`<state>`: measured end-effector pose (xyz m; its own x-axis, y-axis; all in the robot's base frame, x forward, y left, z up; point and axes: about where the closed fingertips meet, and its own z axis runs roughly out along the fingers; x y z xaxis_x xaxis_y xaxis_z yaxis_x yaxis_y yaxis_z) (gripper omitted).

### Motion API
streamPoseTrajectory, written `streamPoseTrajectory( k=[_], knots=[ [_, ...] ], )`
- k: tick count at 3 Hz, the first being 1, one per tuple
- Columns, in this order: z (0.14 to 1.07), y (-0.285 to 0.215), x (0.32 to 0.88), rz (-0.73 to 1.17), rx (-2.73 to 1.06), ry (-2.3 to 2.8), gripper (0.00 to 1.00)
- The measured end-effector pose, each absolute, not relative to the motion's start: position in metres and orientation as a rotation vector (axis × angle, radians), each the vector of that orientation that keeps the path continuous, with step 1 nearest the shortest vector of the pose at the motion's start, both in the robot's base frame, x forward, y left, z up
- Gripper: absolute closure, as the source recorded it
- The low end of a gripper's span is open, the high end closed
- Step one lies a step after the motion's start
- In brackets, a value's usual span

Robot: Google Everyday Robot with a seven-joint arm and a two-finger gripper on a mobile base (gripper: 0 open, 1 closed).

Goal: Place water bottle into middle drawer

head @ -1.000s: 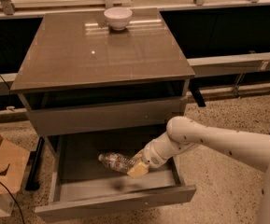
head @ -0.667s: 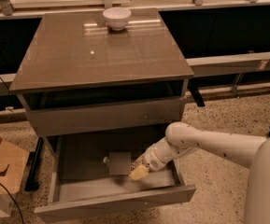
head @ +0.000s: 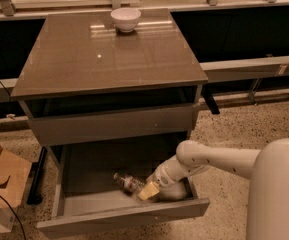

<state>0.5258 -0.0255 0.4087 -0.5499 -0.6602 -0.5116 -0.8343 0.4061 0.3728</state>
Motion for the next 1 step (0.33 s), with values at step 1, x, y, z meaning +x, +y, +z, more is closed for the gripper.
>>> streamPoseTrajectory(
  k=[1],
  knots=[
    [0.4086, -0.0253, 0.5260, 0.876, -1.303, 2.383, 0.00]
  ],
)
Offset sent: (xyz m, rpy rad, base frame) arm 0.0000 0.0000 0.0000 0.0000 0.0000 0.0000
